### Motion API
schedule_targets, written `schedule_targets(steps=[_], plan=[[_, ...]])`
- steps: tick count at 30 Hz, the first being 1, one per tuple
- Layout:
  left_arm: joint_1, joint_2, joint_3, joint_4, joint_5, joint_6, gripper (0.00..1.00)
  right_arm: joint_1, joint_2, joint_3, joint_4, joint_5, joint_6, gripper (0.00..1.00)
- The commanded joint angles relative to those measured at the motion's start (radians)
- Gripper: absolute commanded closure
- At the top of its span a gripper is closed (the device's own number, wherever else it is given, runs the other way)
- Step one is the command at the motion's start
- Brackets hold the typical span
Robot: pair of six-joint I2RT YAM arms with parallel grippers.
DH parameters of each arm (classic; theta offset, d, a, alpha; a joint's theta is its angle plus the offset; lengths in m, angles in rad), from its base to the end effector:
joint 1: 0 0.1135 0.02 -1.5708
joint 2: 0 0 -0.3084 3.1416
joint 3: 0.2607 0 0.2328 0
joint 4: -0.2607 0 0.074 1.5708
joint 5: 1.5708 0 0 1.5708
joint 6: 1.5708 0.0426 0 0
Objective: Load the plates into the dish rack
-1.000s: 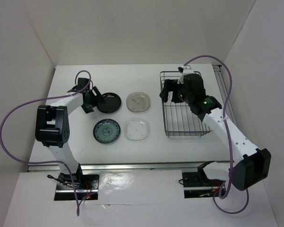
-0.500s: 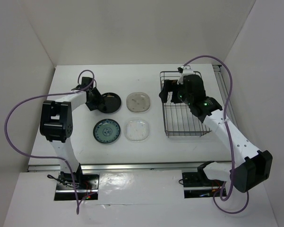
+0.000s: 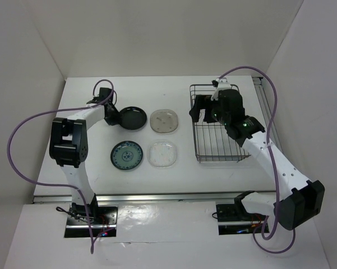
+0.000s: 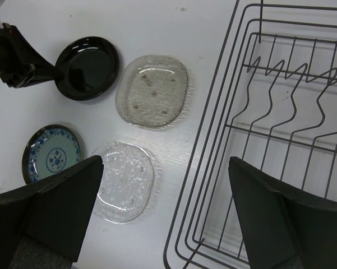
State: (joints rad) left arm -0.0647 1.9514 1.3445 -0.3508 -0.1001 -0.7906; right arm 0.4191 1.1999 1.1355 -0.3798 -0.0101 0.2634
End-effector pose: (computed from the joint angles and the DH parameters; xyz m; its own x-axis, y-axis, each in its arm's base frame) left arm 0.4199 -0.0229 0.2256 -0.5791 -0.6712 -0.4628 -0.5752 0.7386 -0.3515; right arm 0.2207 0.0988 0.3962 -0.4871 0.0680 -0.8707 -0.2987 0.9239 0.2393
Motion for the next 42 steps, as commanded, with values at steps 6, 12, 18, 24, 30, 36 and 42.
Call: schedule_targets(steps=[6, 12, 18, 24, 30, 36, 42], plan=[[-0.006, -0.113, -0.025, -0.065, -0.096, 0.060, 1.00, 0.007, -0.030, -0.029, 0.087, -0.010, 0.000, 0.00], [-0.006, -0.400, -0.131, 0.113, 0.036, 0.168, 1.00, 0.007, -0.020, -0.040, 0.124, -0.060, 0.019, 0.00], [-0.030, -0.494, -0.185, 0.248, 0.354, 0.263, 1.00, -0.002, 0.009, -0.075, 0.266, -0.300, 0.001, 0.00], [-0.095, -0.551, -0.237, 0.407, 0.631, 0.306, 1.00, -0.011, 0.041, -0.088, 0.466, -0.527, -0.047, 0.00], [-0.141, -0.614, -0.312, 0.599, 0.783, 0.272, 1.00, -0.011, 0.200, -0.037, 0.455, -0.470, -0.092, 0.07], [-0.141, -0.632, -0.369, 0.717, 0.855, 0.225, 1.00, -0.011, 0.286, -0.031, 0.456, -0.496, -0.092, 0.17], [-0.141, -0.612, -0.378, 0.754, 0.878, 0.196, 1.00, -0.020, 0.297, -0.013, 0.466, -0.616, -0.079, 0.74]])
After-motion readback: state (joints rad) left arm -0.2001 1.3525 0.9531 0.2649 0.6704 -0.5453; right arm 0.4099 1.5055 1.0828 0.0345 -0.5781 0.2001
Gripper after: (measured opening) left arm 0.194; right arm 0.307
